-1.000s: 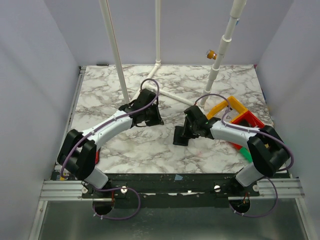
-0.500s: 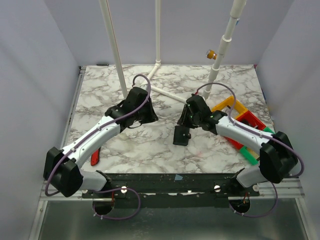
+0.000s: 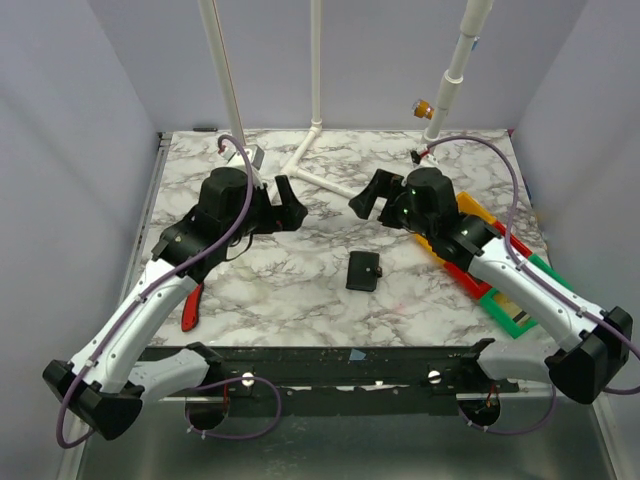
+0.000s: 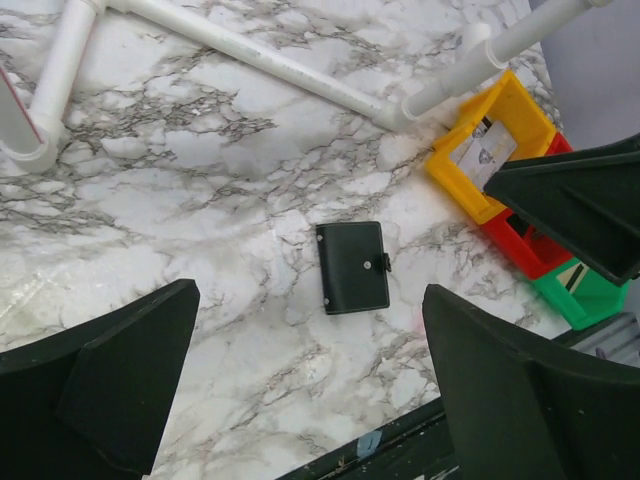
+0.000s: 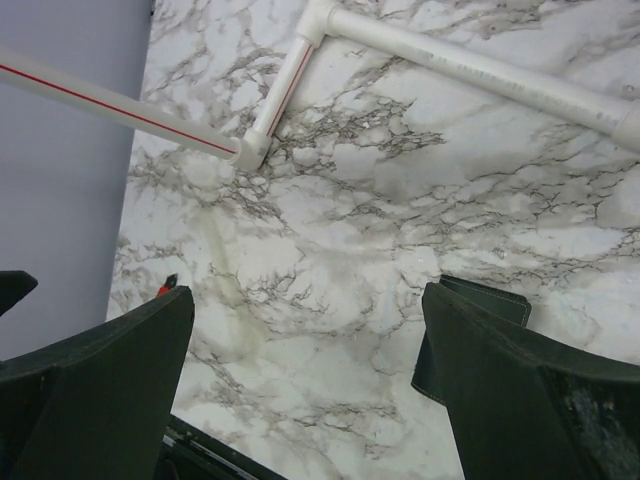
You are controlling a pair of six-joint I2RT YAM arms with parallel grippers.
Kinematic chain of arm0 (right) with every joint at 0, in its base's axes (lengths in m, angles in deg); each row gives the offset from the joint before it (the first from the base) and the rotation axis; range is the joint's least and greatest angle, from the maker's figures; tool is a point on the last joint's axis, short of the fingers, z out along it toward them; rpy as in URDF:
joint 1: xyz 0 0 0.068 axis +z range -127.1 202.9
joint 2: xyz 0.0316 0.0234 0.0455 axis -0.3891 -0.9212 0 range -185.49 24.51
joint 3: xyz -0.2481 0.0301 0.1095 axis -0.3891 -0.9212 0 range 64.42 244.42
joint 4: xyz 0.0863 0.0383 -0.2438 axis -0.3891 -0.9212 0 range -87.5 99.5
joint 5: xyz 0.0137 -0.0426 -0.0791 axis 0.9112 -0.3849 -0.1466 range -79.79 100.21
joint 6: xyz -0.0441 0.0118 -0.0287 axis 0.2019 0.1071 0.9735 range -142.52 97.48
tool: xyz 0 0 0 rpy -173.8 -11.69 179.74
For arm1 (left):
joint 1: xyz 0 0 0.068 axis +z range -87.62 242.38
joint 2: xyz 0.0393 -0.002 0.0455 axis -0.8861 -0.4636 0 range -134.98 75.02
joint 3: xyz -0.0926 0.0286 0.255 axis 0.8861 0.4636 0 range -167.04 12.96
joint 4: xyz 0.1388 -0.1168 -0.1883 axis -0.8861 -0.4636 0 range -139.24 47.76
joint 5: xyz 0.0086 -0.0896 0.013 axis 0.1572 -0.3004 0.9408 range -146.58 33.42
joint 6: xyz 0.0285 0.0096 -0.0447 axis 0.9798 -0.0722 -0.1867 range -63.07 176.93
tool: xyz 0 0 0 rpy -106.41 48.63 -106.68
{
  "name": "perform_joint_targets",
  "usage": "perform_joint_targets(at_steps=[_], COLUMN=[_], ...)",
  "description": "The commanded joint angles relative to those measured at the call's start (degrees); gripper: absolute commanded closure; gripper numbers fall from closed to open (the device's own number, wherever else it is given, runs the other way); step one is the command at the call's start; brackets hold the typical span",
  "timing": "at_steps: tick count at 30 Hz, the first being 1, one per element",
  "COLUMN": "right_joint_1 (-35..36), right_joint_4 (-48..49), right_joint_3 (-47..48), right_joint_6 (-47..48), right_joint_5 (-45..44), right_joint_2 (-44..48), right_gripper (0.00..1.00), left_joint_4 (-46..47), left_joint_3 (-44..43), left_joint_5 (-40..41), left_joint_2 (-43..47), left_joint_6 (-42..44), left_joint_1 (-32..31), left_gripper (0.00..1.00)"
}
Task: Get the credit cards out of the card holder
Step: Reset both arms
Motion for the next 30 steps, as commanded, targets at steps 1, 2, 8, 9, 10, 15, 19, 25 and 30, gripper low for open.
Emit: perform_joint_targets(at_steps=[1,2,8,9,10,15,19,25,30], right_joint_1=[-0.2,-0.2,-0.2,-0.2,-0.2,-0.2,-0.2,-0.2,-0.2], right_joint_4=[0.1,0.7,3.2,3.3,3.3,3.6,3.8,3.9,3.9], right_joint_3=[0.4,-0.1,-2.6,-2.6,-2.5,-2.5,-2.6,-2.7,-2.5], right_joint_6=[1.8,1.8,1.5,1.5,1.6,1.8,1.8,1.8,1.7], right_joint_5=[-2.0,-2.3,-3.2,-3.3,-3.4,-3.4,-3.3,-3.4,-3.3], right_joint_2=[2.5,3.0,6.1,6.1,6.2,6.1,6.1,6.4,6.4], right_gripper=[0.0,0.0,0.0,0.0,0.0,0.0,0.0,0.0,0.0], left_joint_4=[-3.2,-3.5,-2.8,-2.5,-2.5,-2.3,-2.2,-1.8,-1.4], left_joint_3=[-0.8,-0.7,1.8,2.3,2.5,2.9,3.0,3.1,3.4], left_joint_5=[3.2,3.4,4.2,4.3,4.5,4.8,5.1,5.2,4.9], left_joint_2=[2.8,3.1,5.5,5.9,6.2,6.2,6.1,6.5,6.6], left_joint_6=[2.1,2.1,2.1,2.0,1.8,1.5,1.4,1.5,1.6], left_joint_1=[0.7,0.8,0.8,1.0,0.9,1.0,1.1,1.2,1.2], left_gripper=[0.02,0.02,0.01,0.01,0.01,0.01,0.01,0.01,0.01])
